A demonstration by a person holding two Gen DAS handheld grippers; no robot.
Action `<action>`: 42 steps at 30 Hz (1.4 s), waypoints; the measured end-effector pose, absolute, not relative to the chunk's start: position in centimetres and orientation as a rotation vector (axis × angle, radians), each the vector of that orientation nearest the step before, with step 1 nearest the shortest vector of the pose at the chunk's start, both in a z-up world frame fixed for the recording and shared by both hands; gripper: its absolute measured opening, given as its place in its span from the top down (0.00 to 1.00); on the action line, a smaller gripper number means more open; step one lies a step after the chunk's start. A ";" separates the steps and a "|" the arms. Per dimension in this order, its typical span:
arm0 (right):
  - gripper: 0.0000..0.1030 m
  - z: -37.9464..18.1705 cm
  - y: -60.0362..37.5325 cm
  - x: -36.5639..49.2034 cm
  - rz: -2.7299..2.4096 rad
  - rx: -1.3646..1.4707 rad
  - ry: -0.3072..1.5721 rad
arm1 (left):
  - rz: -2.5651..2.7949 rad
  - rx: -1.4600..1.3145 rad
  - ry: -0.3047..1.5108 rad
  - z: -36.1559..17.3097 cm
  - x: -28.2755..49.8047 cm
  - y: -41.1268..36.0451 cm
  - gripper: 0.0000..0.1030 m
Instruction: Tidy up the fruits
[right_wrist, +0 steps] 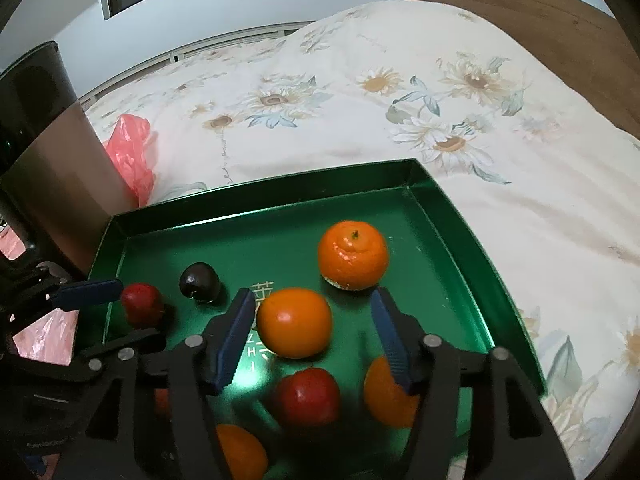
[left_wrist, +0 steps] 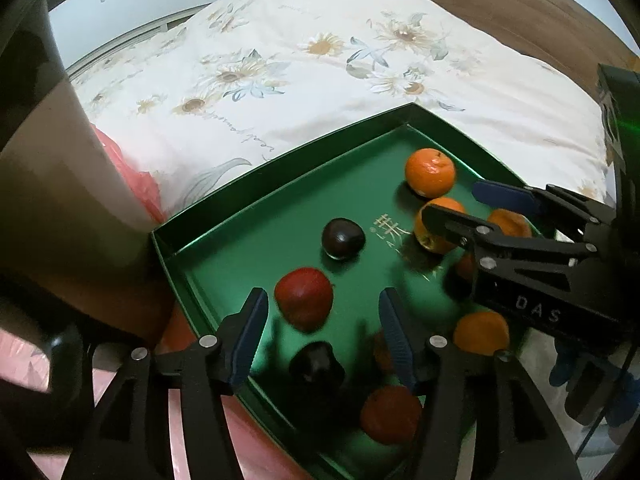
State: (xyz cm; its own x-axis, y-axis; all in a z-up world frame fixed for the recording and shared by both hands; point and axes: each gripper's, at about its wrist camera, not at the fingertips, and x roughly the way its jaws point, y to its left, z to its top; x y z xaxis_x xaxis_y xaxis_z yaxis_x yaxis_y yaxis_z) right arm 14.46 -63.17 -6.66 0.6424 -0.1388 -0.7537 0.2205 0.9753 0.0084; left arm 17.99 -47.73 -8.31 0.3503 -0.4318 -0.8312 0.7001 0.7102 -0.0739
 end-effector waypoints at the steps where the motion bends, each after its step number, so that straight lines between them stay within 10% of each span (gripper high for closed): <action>1: 0.09 -6.4 -63.1 14.2 -0.210 0.101 0.843 | -0.754 0.320 0.957 -8.1 17.6 -47.6 0.49; 42: 0.00 -4.0 -42.3 7.5 -0.113 0.047 0.824 | -0.516 0.201 0.930 -4.1 11.7 -22.1 0.29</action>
